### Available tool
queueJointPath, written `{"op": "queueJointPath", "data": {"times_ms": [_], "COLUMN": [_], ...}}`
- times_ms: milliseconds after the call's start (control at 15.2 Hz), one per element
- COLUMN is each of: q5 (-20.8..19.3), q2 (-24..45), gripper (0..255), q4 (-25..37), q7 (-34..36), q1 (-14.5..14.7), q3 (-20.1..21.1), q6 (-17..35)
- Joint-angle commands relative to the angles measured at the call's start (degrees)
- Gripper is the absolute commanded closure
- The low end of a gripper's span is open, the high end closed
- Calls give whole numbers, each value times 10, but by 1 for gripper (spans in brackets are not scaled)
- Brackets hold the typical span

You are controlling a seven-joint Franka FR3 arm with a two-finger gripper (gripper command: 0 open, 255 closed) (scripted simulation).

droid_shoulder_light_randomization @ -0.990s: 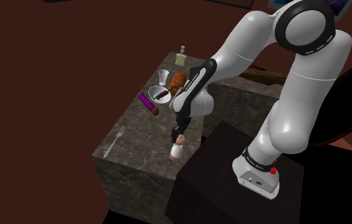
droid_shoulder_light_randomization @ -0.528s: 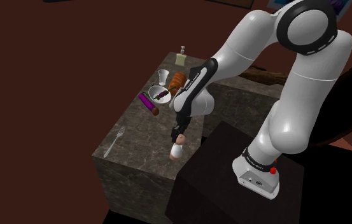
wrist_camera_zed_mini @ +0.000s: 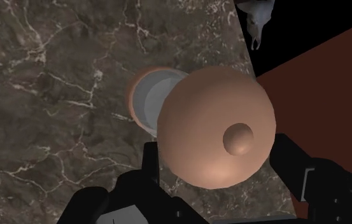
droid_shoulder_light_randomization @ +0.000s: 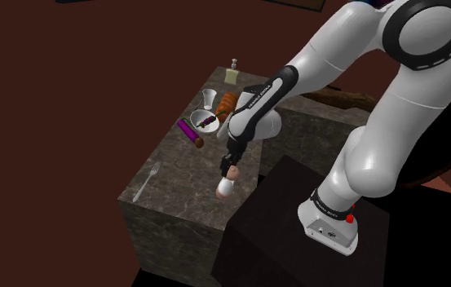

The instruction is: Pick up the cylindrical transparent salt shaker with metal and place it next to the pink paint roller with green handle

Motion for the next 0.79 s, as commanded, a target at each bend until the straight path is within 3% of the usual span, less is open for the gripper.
{"op": "queueJointPath", "data": {"times_ms": [0, 726], "q5": [-23, -108], "q2": [-22, -129], "gripper": [255, 255], "q4": [-4, -6], "q7": [19, 96], "q1": [-1, -19], "q3": [-5, -7], "q6": [-17, -114]}}
